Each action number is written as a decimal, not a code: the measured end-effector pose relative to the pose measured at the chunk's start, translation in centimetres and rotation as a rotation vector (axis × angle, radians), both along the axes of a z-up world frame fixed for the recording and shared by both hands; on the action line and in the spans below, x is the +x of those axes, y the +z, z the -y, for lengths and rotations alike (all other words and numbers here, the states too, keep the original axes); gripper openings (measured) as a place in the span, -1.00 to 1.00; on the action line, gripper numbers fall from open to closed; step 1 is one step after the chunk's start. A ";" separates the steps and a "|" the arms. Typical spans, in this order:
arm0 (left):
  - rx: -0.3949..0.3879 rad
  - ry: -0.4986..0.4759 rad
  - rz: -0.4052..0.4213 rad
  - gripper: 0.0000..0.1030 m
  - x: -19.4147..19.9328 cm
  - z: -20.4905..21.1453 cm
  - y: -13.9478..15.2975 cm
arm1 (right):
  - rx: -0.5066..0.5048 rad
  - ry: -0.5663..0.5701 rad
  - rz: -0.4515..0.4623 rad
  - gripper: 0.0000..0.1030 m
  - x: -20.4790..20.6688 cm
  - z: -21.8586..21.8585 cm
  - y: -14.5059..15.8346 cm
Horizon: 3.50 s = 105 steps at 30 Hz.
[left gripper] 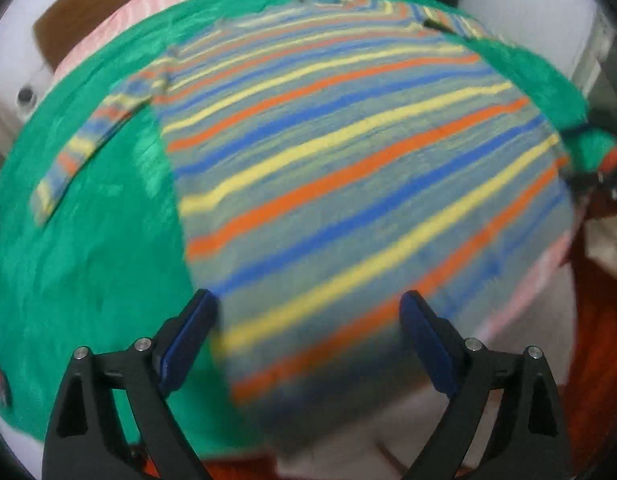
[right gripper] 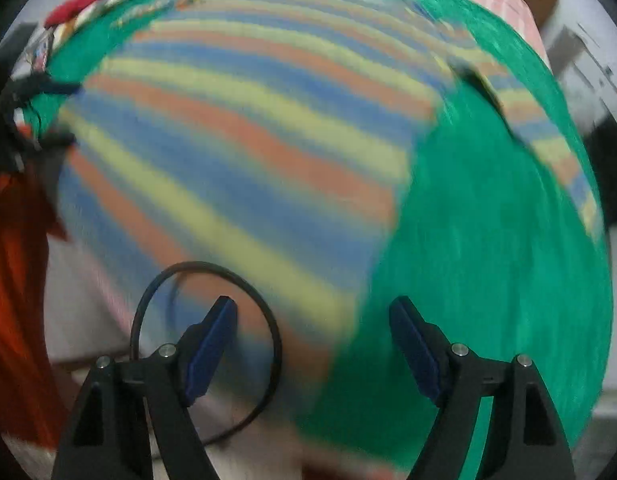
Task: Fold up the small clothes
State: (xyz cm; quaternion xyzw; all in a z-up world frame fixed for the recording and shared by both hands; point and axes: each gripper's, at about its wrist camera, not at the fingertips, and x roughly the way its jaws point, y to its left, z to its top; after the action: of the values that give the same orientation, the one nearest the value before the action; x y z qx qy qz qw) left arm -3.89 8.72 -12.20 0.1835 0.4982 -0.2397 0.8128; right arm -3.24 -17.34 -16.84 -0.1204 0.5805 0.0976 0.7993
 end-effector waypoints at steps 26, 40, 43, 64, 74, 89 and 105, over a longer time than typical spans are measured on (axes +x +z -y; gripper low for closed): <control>-0.266 0.431 0.271 0.97 9.4 -7.5 -2.5 | 0.502 -0.678 0.396 0.67 4.9 18.6 1.2; -0.245 0.422 0.296 0.99 9.3 -7.0 -3.0 | 0.725 -0.940 0.380 0.45 7.5 30.4 3.0; -0.246 0.422 0.297 0.99 9.3 -7.1 -3.0 | 0.755 -0.987 0.319 0.23 9.1 32.2 1.6; -0.242 0.423 0.301 0.99 9.6 -6.7 -3.3 | 0.476 -0.790 0.437 -0.96 16.2 24.9 10.6; -0.252 0.416 0.299 0.99 10.0 -6.8 -3.5 | 0.814 -0.334 0.335 -0.45 27.3 3.1 15.4; -0.253 0.414 0.297 0.99 10.4 -6.9 -3.8 | 0.442 -0.291 0.369 0.47 17.0 5.9 8.1; -0.249 0.418 0.319 0.99 9.8 -6.5 -3.9 | 0.133 -0.528 0.542 0.55 6.6 14.2 0.5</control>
State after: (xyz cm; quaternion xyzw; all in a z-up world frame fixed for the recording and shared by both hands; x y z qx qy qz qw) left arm 5.89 15.25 -16.12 0.0109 0.3578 -0.0943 0.9290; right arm 3.35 -31.54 -16.37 0.0639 0.3515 -0.1098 0.9275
